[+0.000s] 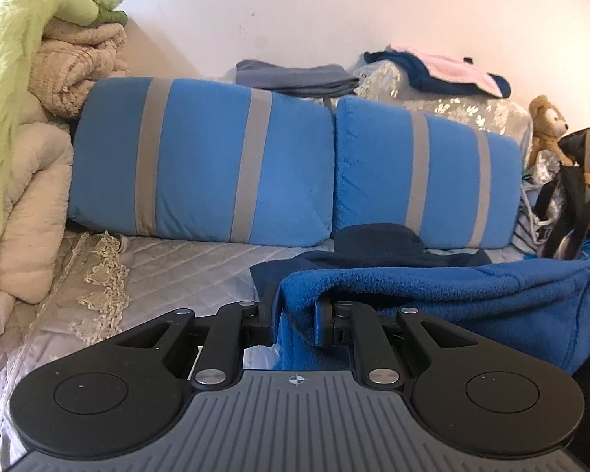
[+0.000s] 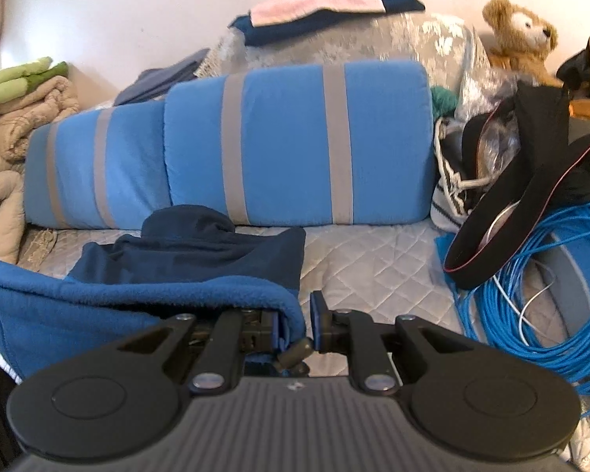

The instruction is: Fold clothes

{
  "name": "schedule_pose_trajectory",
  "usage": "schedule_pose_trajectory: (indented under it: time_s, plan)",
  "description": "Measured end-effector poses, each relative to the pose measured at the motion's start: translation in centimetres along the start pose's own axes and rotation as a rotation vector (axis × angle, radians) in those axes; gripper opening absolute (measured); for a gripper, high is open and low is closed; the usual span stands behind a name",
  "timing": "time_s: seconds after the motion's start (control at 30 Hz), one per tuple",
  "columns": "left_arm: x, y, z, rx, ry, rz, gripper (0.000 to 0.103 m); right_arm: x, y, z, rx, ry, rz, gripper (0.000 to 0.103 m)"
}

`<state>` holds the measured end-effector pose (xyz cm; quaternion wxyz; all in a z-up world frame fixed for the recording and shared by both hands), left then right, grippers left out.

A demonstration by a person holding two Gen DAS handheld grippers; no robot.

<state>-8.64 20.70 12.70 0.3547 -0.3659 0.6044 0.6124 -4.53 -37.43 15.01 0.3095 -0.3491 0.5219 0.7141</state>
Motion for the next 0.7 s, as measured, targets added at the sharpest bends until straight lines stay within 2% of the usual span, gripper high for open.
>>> schedule_pose_trajectory:
  time_s: [0.2, 0.47, 0.7]
  plan:
    - [-0.6, -3.8, 0.1, -0.015, -0.007, 0.067, 0.017, -1.1, -4.0, -0.9, 0.015, -0.016, 0.057, 0.016]
    - [0.3, -9.3, 0.1, -0.041, -0.028, 0.176, 0.017, -1.3, -10.1, -2.3, 0.030, -0.070, 0.151, 0.016]
    - [2.0, -13.7, 0.2, -0.060, -0.033, 0.274, 0.017, 0.0, -15.0, -3.2, 0.049, -0.106, 0.234, 0.016]
Point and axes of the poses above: each gripper's, at about its wrist camera, not at the fingertips, and y roughly against the way its jaws point, z to its left, x to its underside, the point moved 1 cm from there along -y, roughly the way its jaws point, and after that the axes turned 8 degrees about -x, right-handed, at the moved point
